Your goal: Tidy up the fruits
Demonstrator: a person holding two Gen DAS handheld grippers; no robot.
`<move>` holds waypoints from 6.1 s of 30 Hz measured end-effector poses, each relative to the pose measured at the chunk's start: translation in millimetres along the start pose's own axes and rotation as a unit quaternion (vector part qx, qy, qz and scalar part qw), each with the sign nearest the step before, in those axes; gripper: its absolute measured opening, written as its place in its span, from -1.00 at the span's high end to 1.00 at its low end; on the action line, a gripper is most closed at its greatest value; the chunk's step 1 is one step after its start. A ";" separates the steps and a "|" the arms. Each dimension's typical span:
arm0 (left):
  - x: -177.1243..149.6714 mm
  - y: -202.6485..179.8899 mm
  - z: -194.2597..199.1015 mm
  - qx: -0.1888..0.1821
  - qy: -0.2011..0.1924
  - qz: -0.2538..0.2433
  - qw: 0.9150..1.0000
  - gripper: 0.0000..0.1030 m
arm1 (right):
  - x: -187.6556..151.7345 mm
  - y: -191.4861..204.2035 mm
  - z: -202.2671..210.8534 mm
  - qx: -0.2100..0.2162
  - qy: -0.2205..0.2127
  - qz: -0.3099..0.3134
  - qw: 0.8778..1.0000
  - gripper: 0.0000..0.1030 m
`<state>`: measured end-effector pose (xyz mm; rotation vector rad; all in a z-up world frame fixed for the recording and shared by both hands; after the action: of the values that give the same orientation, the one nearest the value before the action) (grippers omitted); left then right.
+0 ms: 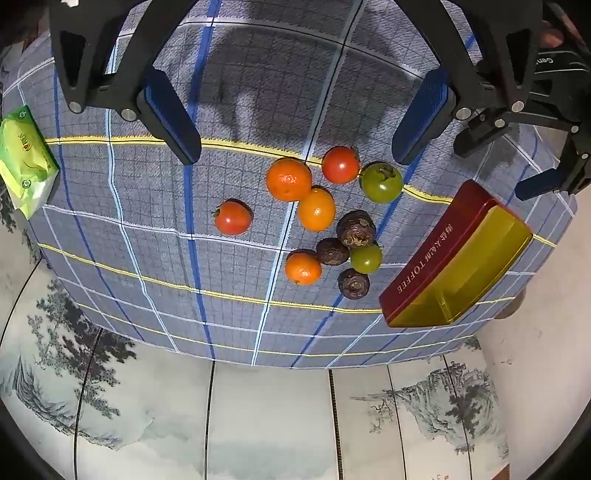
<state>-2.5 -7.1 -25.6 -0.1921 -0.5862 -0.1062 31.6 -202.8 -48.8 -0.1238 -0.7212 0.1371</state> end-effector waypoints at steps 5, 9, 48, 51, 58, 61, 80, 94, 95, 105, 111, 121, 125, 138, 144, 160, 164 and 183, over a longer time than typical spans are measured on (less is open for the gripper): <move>-0.1 -1.4 -0.3 0.006 0.000 -0.002 1.000 -0.91 | 0.2 0.8 0.1 -0.002 -0.003 0.001 1.000 -1.00; 1.3 1.1 -1.8 0.011 0.001 0.006 1.000 -0.91 | -0.7 0.9 -0.1 0.000 -0.004 0.001 1.000 -1.00; -0.3 7.1 -3.0 0.024 0.004 0.014 1.000 -0.91 | -8.6 -0.7 -10.2 -0.001 -0.019 0.005 1.000 -1.00; -0.4 6.5 -4.1 0.023 0.006 0.013 1.000 -0.91 | -9.2 -0.9 -11.3 0.000 -0.015 0.004 1.000 -1.00; -1.2 5.1 -5.5 0.020 0.008 0.011 1.000 -0.91 | -10.4 -3.8 -11.3 0.000 -0.023 -0.003 1.000 -1.00; -1.4 4.0 -6.7 0.017 0.009 0.009 1.000 -0.91 | -12.4 -6.0 -13.3 -0.002 -0.020 -0.005 1.000 -1.00; 2.1 1.8 -13.8 0.001 0.016 0.009 1.000 -0.91 | -19.9 -5.9 -31.4 0.015 0.005 -0.017 1.000 -1.00; 7.1 -7.5 -25.5 -0.014 0.028 -0.010 0.999 -0.82 | -21.2 -16.3 -58.5 0.011 0.031 -0.034 0.999 -0.99; 7.7 -8.9 -26.6 -0.018 0.029 -0.013 0.999 -0.79 | -21.5 -17.0 -60.0 0.011 0.034 -0.034 0.999 -0.99; 14.5 -17.9 -40.5 -0.036 0.044 -0.023 0.998 -0.51 | -24.0 -23.6 -76.0 0.003 0.054 -0.035 0.998 -0.99; 16.2 -18.1 -49.4 -0.042 0.054 -0.023 0.997 -0.46 | -29.1 -33.0 -83.7 -0.010 0.069 -0.043 0.997 -0.99; 22.6 -23.5 -64.0 -0.068 0.066 -0.026 0.995 -0.26 | -33.4 -40.8 -83.0 -0.021 0.071 -0.040 0.996 -0.99; 25.9 -28.0 -70.6 -0.072 0.067 -0.036 0.994 -0.10 | -33.8 -41.2 -82.8 -0.023 0.070 -0.039 0.997 -0.99; 36.3 -39.5 -89.4 -0.087 0.071 -0.061 0.992 0.03 | -34.5 -42.6 -81.2 -0.026 0.064 -0.035 0.997 -1.00; 38.3 -40.2 -89.2 -0.094 0.067 -0.058 0.992 0.28 | -34.7 -42.3 -81.2 -0.025 0.062 -0.036 0.997 -1.00; 42.9 -22.6 -50.6 -0.098 0.049 -0.038 0.993 0.29 | -34.9 -42.9 -80.7 -0.026 0.059 -0.037 0.997 -1.00; 54.0 -5.2 -32.5 -0.086 0.029 -0.028 0.995 0.29 | -35.1 -42.9 -80.8 -0.027 0.059 -0.037 0.997 -0.99; 54.1 135.3 -23.9 0.025 0.015 0.078 0.997 0.29 | -38.0 -33.3 -76.8 -0.025 0.067 -0.037 0.997 -0.99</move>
<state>76.0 117.7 -35.1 -0.1866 -0.5416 0.0573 57.1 -247.0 -125.3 -0.1516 -0.5956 0.0398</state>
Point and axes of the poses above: each gripper's, at about its wrist camera, not at the fingertips, and z roughly against the way its jaws point, y to its left, x to its top, the point moved 2 cm from there along -z, roughly the way its jaws point, and after that the axes turned 13 degrees about -x, right-handed, at the moved point
